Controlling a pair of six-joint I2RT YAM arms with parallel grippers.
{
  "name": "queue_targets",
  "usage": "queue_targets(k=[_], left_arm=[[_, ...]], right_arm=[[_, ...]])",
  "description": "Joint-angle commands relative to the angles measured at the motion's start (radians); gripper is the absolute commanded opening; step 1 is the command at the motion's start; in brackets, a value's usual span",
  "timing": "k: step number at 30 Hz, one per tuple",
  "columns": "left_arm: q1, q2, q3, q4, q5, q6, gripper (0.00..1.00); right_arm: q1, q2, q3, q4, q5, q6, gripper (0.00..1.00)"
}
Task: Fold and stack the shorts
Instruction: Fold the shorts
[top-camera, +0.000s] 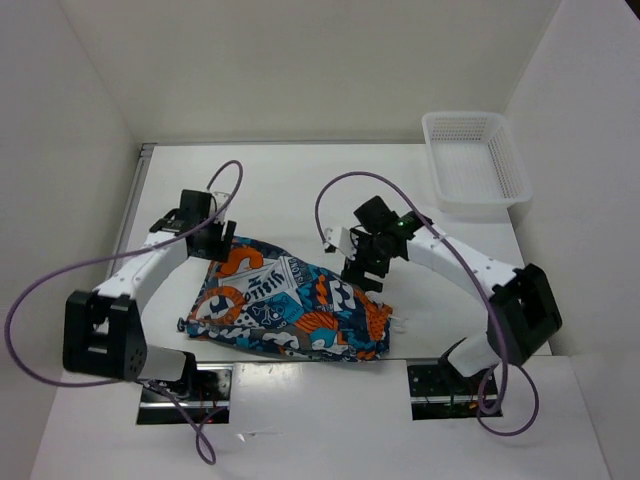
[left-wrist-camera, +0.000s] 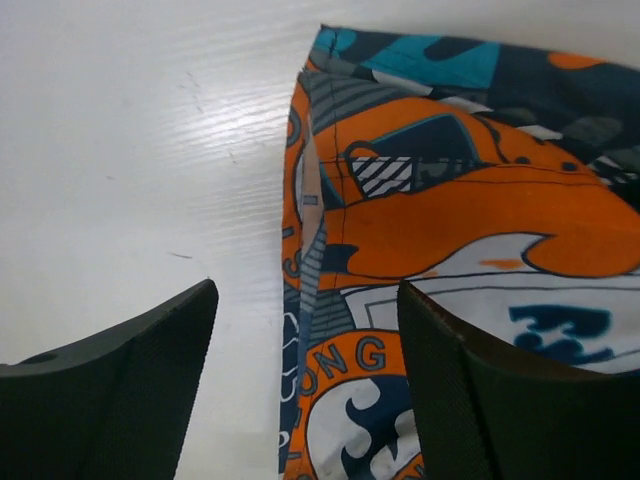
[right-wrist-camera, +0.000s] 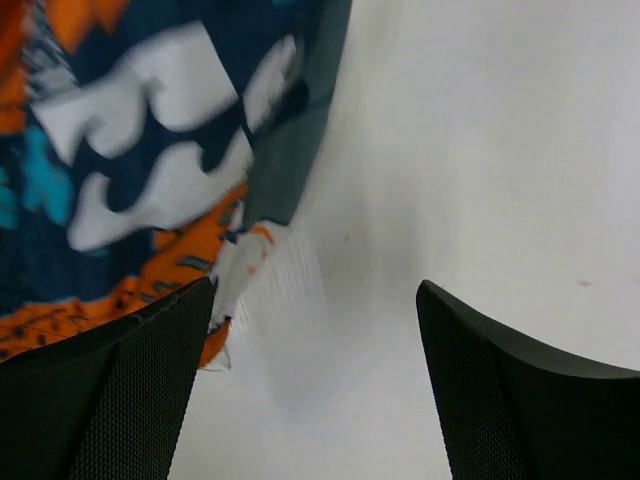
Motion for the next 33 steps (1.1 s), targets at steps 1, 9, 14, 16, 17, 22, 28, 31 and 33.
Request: queue_targets(k=[1, 9, 14, 16, 17, 22, 28, 31, 33], left_arm=[[0.008, 0.115, 0.086, 0.071, 0.032, 0.003, 0.81], [0.008, 0.437, 0.238, 0.058, 0.060, 0.003, 0.81], [0.017, 0.486, 0.259, 0.061, 0.100, 0.003, 0.69], [0.017, 0.500, 0.259, 0.049, 0.139, 0.003, 0.56], [0.017, 0.509, 0.268, 0.037, 0.150, 0.003, 0.42], [0.017, 0.518, 0.259, 0.015, 0.179, 0.003, 0.00], [0.058, 0.561, 0.305, 0.006, 0.150, 0.003, 0.00], [0.058, 0.552, 0.305, 0.006, 0.159, 0.003, 0.00], [0.058, 0.541, 0.295, 0.006, 0.160, 0.003, 0.00]], right_arm=[[-0.055, 0.033, -0.020, -0.062, -0.081, -0.113, 0.87], [-0.044, 0.125, -0.114, -0.024, -0.018, -0.175, 0.81], [-0.044, 0.200, -0.103, 0.007, -0.018, -0.185, 0.58], [-0.044, 0.221, -0.072, 0.007, -0.045, -0.185, 0.50], [-0.044, 0.230, -0.063, -0.002, -0.056, -0.185, 0.49], [-0.044, 0.251, -0.051, -0.001, -0.076, -0.176, 0.05], [-0.160, 0.310, 0.058, 0.087, -0.030, -0.107, 0.09], [-0.270, 0.323, 0.173, 0.000, -0.096, -0.121, 0.68], [-0.298, 0.311, 0.236, -0.136, -0.157, -0.151, 0.84]])
